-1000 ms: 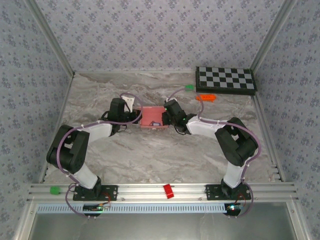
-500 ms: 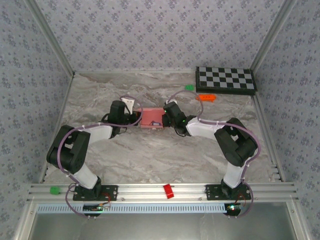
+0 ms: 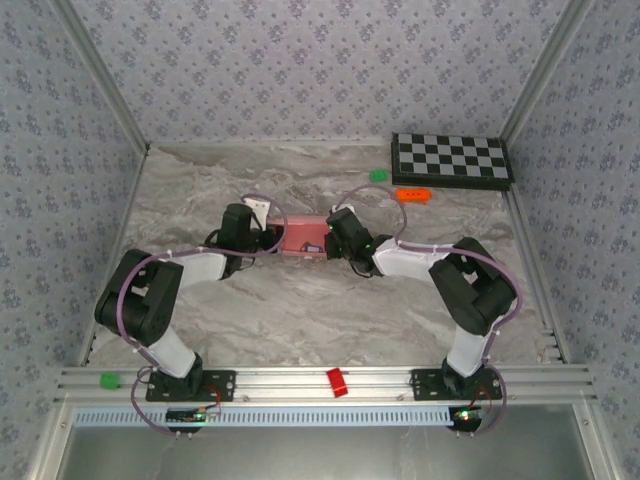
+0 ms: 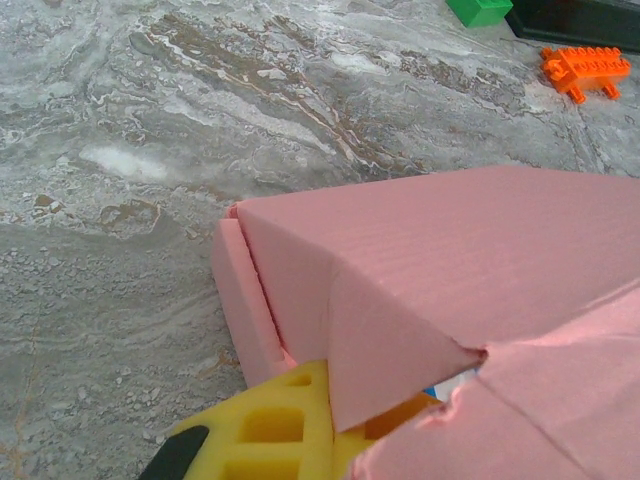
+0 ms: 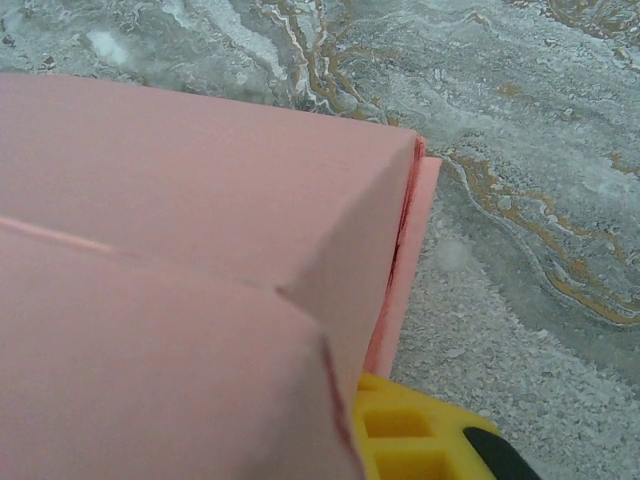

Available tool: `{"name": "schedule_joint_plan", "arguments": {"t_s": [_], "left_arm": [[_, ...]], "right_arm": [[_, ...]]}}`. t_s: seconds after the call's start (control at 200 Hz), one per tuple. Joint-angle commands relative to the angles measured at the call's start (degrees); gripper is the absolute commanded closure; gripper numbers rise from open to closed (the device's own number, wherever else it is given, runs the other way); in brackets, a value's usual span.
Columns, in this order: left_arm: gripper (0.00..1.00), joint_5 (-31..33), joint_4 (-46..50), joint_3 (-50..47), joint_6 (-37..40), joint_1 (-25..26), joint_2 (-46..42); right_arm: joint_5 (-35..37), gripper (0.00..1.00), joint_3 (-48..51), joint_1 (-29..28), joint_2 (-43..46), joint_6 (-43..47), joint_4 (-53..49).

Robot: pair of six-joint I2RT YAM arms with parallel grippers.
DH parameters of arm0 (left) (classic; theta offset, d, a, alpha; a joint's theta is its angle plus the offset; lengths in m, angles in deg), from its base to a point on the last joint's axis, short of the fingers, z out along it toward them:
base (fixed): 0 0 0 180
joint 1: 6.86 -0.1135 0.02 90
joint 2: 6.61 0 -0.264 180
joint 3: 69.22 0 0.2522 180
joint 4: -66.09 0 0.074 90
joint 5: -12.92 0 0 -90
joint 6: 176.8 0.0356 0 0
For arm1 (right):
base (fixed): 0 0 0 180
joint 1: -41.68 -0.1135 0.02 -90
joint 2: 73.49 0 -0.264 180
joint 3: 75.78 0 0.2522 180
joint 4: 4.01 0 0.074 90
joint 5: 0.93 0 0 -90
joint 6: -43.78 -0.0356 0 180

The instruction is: Fold the paper box

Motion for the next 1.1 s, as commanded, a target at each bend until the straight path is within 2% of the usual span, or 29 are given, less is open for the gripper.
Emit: {"name": "schedule_joint_plan", "arguments": {"t_s": [0.0, 0.485, 0.92, 1.099], "left_arm": [[0.94, -0.5, 3.7, -1.5, -0.2, 0.8, 1.1], [0.83, 1.0, 4.2, -2.8, 0.2, 0.8, -0.8], [0.76, 1.5, 5.1, -3.0, 0.6, 0.8, -3.3], [0.75, 1.4, 5.6, -2.8, 0.7, 0.8, -4.1]], "right_arm": [[0.7, 0.84, 1.0, -0.8, 1.4, -0.7, -2.7], [1.3, 0.68, 2.4, -1.0, 3.1, -0.9, -3.4], [1.6, 0.61, 3.1, -1.0, 5.0, -1.3, -4.1], [1.0, 0.62, 3.1, -1.0, 5.6, -1.3, -4.3]]}}
